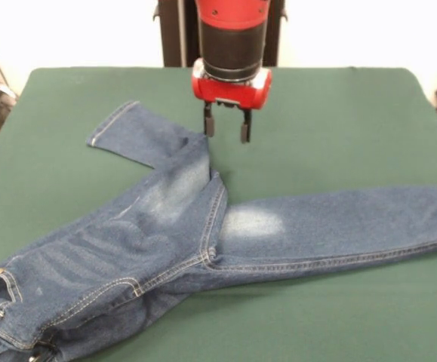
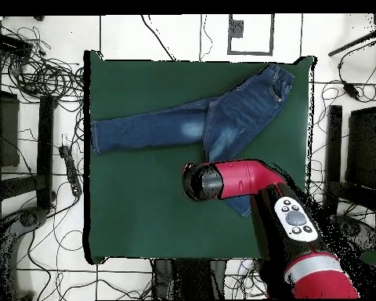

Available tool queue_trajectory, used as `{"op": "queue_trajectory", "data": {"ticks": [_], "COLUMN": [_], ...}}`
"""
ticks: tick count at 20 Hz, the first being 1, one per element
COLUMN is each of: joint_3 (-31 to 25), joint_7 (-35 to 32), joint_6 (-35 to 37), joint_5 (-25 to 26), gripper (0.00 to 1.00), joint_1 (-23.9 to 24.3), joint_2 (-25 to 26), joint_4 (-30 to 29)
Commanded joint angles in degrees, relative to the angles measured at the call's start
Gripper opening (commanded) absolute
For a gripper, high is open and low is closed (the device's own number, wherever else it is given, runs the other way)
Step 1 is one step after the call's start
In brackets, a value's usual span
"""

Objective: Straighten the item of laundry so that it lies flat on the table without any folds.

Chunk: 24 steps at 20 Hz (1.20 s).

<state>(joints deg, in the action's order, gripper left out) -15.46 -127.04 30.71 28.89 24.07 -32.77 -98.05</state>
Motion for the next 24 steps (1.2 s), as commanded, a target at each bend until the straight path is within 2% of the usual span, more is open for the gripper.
{"op": "queue_trajectory", "data": {"ticks": [1,15,24], "joint_3": [-6.9,-5.4,-8.4], "joint_7": [14.5,15.0,17.1], "joint_6": [5.3,2.0,1.7], "joint_5": [4.4,13.9,16.2], "gripper": [1.0,1.0,1.0], "joint_1": [-0.7,0.5,4.9], "joint_2": [1.2,1.6,2.4], "joint_4": [-3.3,-3.6,-4.7]}}
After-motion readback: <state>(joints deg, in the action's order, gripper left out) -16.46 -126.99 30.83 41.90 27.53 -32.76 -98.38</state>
